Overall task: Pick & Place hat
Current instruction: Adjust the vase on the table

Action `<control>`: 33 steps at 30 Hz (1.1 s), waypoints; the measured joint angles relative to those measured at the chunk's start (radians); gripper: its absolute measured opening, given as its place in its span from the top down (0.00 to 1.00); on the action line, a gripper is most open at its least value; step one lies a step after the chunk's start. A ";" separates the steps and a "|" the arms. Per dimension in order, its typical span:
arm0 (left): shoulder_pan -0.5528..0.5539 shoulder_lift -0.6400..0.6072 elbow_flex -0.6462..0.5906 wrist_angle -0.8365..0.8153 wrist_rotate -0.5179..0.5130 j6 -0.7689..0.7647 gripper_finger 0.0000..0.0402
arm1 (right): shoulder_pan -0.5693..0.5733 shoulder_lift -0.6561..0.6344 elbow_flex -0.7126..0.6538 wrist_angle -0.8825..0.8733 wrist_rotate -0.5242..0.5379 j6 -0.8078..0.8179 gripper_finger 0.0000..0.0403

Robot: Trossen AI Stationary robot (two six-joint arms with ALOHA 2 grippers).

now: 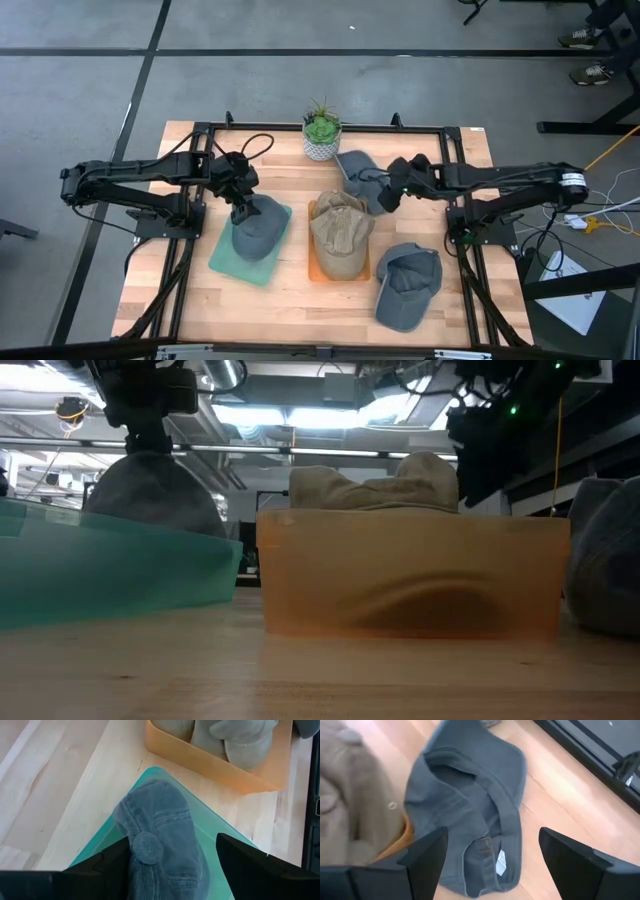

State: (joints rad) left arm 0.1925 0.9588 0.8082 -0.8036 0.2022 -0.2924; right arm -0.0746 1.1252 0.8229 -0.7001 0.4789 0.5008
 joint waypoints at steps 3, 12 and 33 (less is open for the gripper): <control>0.000 0.000 0.000 0.013 -0.001 0.000 0.36 | -0.031 0.000 -0.030 0.030 0.000 0.027 0.23; 0.001 -0.001 0.000 0.045 -0.021 0.056 0.35 | -0.074 0.000 -0.078 0.078 -0.018 0.056 0.23; 0.001 -0.002 0.000 0.046 -0.401 0.186 0.35 | -0.074 0.000 -0.078 0.137 -0.028 0.049 0.23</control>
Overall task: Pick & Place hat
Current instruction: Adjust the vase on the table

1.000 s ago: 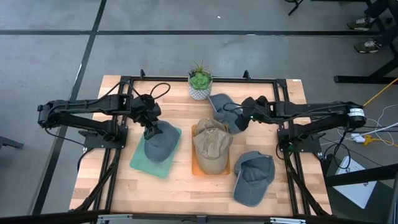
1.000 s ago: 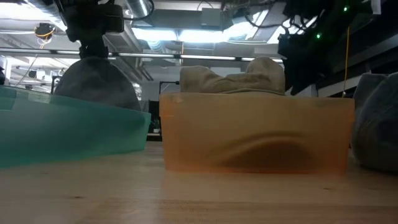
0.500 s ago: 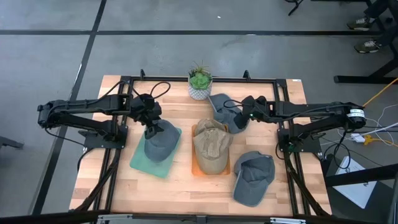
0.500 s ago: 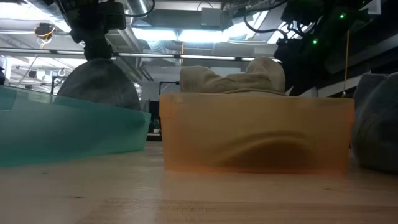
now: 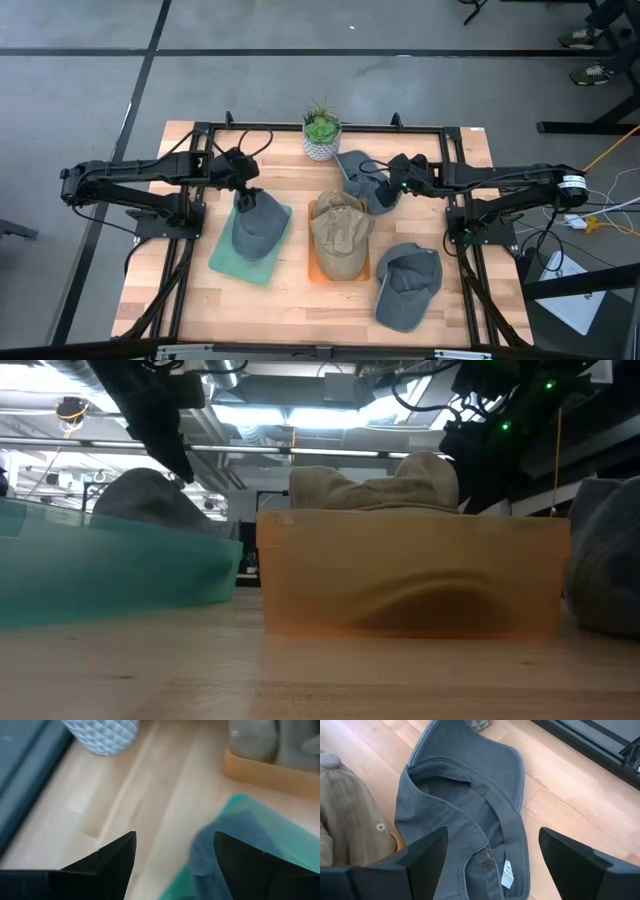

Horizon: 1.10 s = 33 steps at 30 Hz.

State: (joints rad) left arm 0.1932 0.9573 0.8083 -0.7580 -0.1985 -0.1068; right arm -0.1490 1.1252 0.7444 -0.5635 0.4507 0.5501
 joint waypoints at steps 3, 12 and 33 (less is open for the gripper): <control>-0.001 0.000 0.000 0.046 -0.046 0.027 0.35 | -0.016 0.013 0.000 0.033 -0.011 -0.003 0.26; -0.001 0.000 0.000 0.322 -0.047 0.026 0.35 | -0.109 0.135 0.001 0.178 -0.164 -0.109 0.64; -0.001 0.000 0.000 0.502 -0.144 0.061 0.35 | -0.239 0.428 0.003 0.132 -0.429 -0.132 0.98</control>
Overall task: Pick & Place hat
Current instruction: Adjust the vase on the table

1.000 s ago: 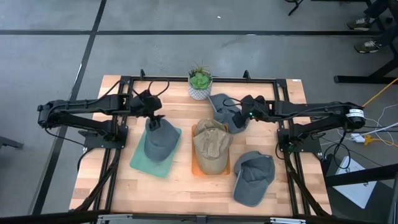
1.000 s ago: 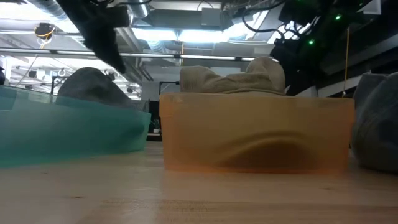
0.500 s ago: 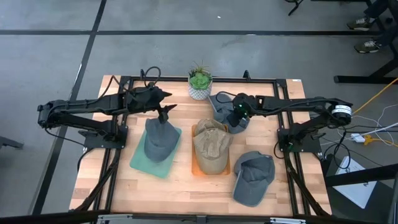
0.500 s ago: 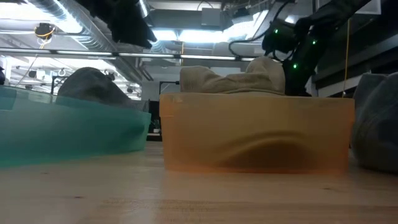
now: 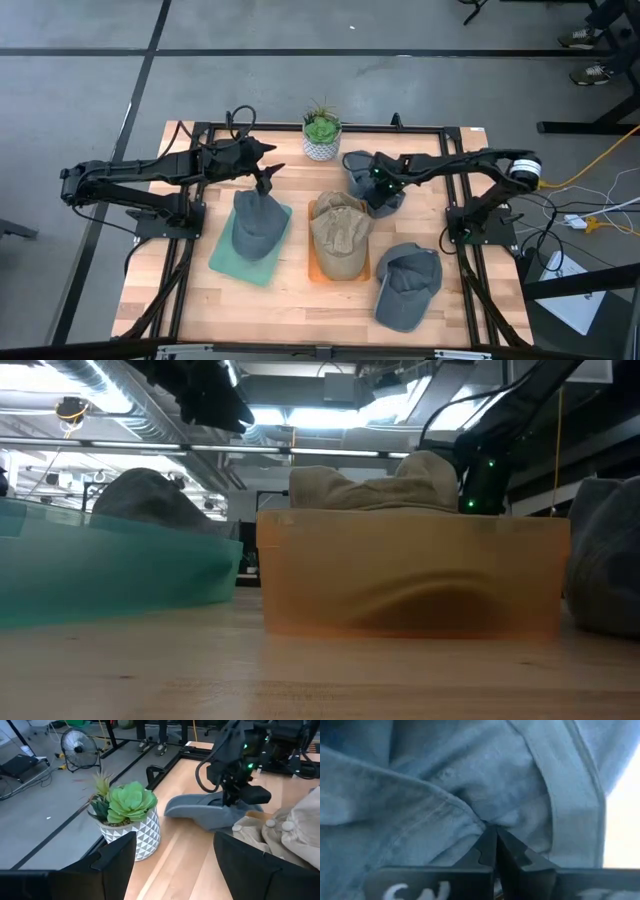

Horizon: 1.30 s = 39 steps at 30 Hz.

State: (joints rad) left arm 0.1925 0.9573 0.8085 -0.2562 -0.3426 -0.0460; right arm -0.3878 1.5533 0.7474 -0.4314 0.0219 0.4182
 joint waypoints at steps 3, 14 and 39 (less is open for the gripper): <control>0.000 0.000 0.000 0.000 -0.007 0.000 0.35 | -0.001 0.036 0.007 -0.045 -0.022 0.001 0.99; 0.000 0.000 0.000 0.002 -0.008 0.016 0.35 | 0.007 0.036 0.000 -0.332 -0.227 0.044 0.99; 0.000 0.000 0.000 0.003 -0.008 0.042 0.35 | 0.218 -0.461 -0.004 -0.179 0.267 0.144 0.86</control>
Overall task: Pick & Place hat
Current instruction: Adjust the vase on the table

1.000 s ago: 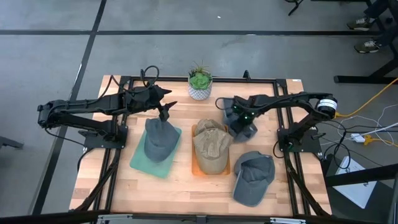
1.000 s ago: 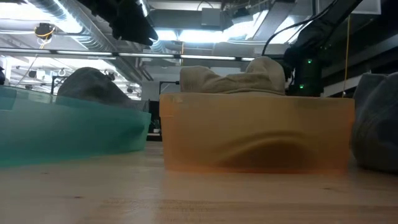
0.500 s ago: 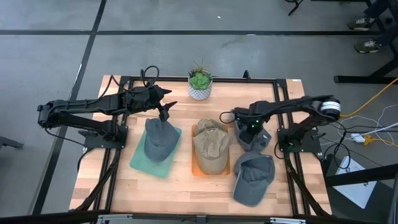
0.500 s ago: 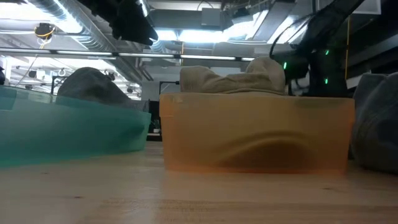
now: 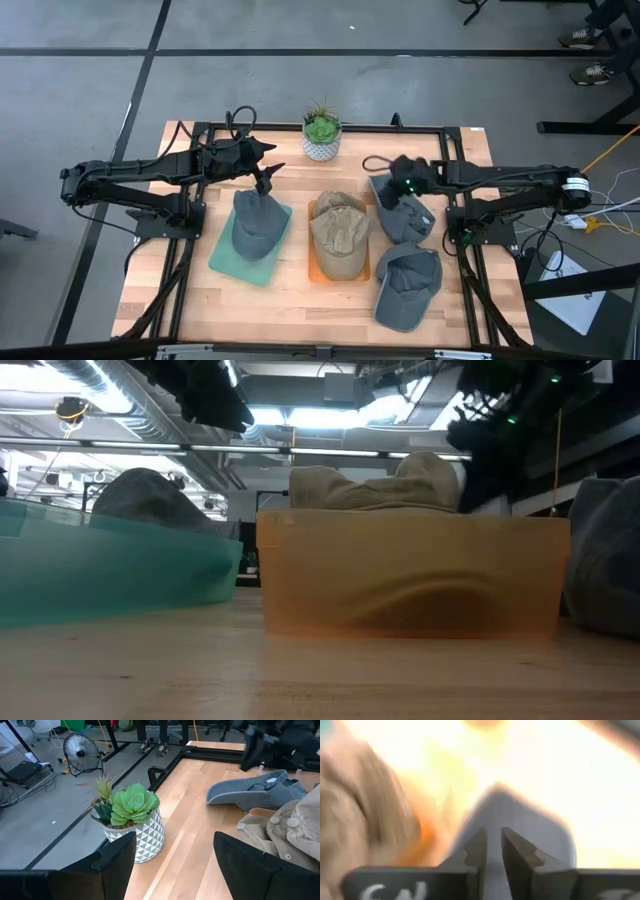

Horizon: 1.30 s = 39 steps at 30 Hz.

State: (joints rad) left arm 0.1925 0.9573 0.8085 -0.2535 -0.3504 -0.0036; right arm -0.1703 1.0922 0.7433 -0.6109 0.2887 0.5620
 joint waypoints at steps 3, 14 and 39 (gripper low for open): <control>0.000 0.000 0.000 0.000 0.000 -0.005 0.35 | -0.022 0.004 0.001 0.190 0.039 -0.113 0.79; 0.000 0.000 0.000 0.000 0.001 -0.012 0.35 | -0.199 0.130 0.002 0.628 0.032 -0.330 0.79; 0.000 0.000 0.000 -0.001 0.001 -0.027 0.35 | -0.383 0.617 0.501 0.325 -0.214 -0.407 0.99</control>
State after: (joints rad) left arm 0.1928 0.9573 0.8085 -0.2543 -0.3495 -0.0311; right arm -0.5529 1.7092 1.2442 -0.2859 0.0746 0.1547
